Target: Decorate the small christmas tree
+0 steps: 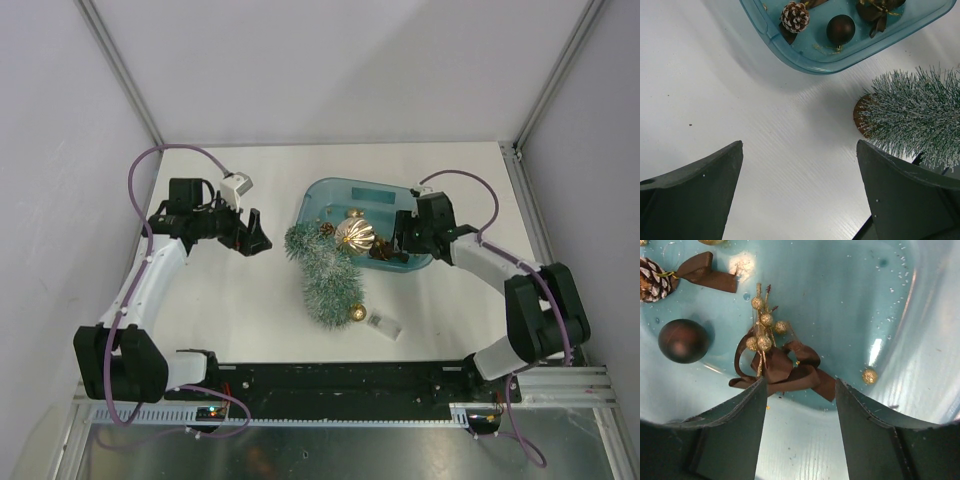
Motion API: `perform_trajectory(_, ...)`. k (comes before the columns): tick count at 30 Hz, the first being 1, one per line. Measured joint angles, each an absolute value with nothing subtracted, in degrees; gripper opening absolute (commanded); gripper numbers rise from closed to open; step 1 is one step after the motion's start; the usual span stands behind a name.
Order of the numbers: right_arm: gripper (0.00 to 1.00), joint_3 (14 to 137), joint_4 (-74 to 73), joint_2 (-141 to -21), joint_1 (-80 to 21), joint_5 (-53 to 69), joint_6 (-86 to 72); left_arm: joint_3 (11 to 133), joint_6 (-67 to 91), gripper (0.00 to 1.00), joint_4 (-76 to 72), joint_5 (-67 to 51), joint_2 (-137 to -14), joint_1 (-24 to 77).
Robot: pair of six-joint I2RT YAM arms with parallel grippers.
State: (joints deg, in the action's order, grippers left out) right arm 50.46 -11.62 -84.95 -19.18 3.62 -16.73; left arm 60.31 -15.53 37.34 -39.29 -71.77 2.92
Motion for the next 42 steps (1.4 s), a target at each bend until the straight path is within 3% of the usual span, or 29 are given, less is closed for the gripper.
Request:
perform_trajectory(6, 0.48, 50.46, -6.96, -90.98, -19.46, 5.65, -16.88, 60.31, -15.53, 1.00, 37.32, -39.16, -72.01, 2.92)
perform_trajectory(11, 0.14, 50.48, -5.41, -94.08, -19.66, 6.66, -17.12, 60.31, -15.53, 1.00, 37.32, -38.83, -71.94, 2.92)
perform_trajectory(14, 0.03, 50.48, -5.26, -92.84, -19.73, 6.72, -17.41, 60.31, -15.55, 1.00, 37.32, -38.22, -71.55, 2.92)
perform_trajectory(25, 0.00, 56.25, -9.96, -64.51, -20.93, 5.32, -17.08, 60.31, -15.55, 1.00, 37.34, -38.06, -71.00, 2.90)
perform_trajectory(30, 0.00, 60.77, -14.76, -54.41, -26.79, 4.03, -16.38, 60.31, -15.55, 1.00, 37.34, -38.09, -70.78, 2.85)
perform_trajectory(42, 0.01, 69.14, -30.30, -43.92, -38.04, -5.52, -16.03, 60.31, -15.53, 1.00, 37.32, -38.11, -70.19, 2.85)
